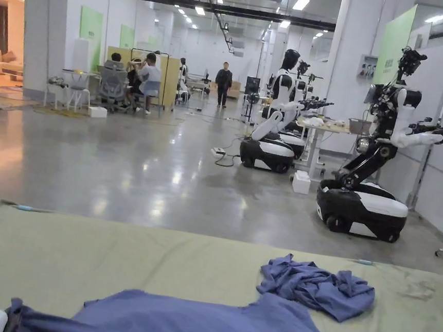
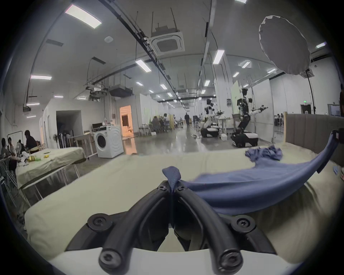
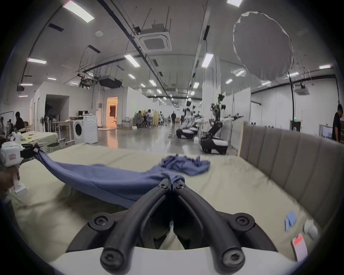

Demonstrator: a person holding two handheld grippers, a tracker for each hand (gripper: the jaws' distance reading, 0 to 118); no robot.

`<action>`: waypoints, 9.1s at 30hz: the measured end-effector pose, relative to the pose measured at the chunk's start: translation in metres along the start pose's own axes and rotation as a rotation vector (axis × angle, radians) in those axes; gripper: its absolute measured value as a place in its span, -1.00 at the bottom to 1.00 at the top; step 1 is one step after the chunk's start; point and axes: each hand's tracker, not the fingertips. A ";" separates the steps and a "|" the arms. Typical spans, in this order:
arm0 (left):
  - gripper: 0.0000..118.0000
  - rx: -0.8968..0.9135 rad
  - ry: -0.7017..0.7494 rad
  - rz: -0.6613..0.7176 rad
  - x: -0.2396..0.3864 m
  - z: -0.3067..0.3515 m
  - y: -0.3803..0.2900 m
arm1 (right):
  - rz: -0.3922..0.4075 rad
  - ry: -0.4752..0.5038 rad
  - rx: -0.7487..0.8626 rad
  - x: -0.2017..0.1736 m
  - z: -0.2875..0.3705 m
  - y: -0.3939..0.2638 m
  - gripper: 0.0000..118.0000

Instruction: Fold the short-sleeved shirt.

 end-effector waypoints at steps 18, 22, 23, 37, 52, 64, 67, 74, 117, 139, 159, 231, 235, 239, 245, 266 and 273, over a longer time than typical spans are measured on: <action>-0.94 -0.247 -0.085 -0.069 -0.032 0.172 -0.127 | 0.111 0.007 -0.303 -0.022 0.190 -0.140 -0.96; 1.00 -0.347 -0.113 -0.008 -0.033 0.175 -0.141 | 0.084 -0.010 -0.407 -0.021 0.187 -0.159 0.50; 1.00 -0.341 -0.110 0.015 -0.036 0.176 -0.139 | 0.071 -0.027 -0.392 -0.019 0.191 -0.159 1.00; -1.00 -0.102 -0.135 0.006 -0.047 0.323 -0.079 | 0.010 0.041 -0.133 -0.052 0.308 -0.112 -0.93; 1.00 -0.495 -0.249 -0.186 -0.040 0.189 -0.103 | -0.011 0.052 -0.150 -0.047 0.289 -0.107 -0.93; -0.93 -0.548 -0.289 -0.291 -0.021 0.172 -0.122 | -0.028 0.051 -0.231 -0.043 0.279 -0.125 -0.93; -0.93 -0.512 -0.277 -0.146 -0.032 0.178 -0.115 | -0.028 0.043 -0.225 -0.040 0.279 -0.127 -0.93; -0.94 -0.464 -0.303 -0.005 -0.053 0.190 -0.092 | 0.028 -0.005 -0.370 -0.023 0.245 -0.143 0.15; -0.24 -0.644 -0.047 -0.051 0.000 -0.024 -0.082 | 0.084 -0.184 -0.607 -0.014 -0.069 -0.109 0.14; -1.00 -0.432 -0.141 0.081 -0.027 0.156 -0.085 | -0.006 -0.032 -0.248 -0.057 0.169 -0.089 -0.91; -0.88 -0.693 -0.186 -0.110 0.006 0.036 -0.090 | 0.013 0.067 -0.377 -0.061 0.110 -0.117 -0.91; 0.90 -0.813 -0.137 0.098 -0.036 -0.107 -0.097 | 0.136 0.160 -0.282 -0.065 0.036 -0.012 -0.96; -0.22 -0.715 -0.145 0.005 -0.027 -0.086 -0.087 | 0.151 0.157 -0.294 -0.061 0.032 -0.018 -0.96; -0.98 -0.699 -0.167 0.010 -0.019 -0.065 -0.076 | 0.135 0.146 -0.360 -0.050 0.015 -0.025 -0.96; -0.98 -0.692 -0.271 0.074 -0.017 -0.047 -0.059 | 0.056 0.105 -0.658 -0.011 -0.081 -0.051 -0.65; -0.98 -0.551 -0.333 -0.005 -0.037 0.016 0.002 | -0.020 0.128 -0.637 0.014 -0.061 -0.014 -0.94; -0.98 -0.512 -0.374 0.071 -0.088 0.129 0.016 | 0.004 0.172 -0.537 0.020 0.092 0.016 -0.94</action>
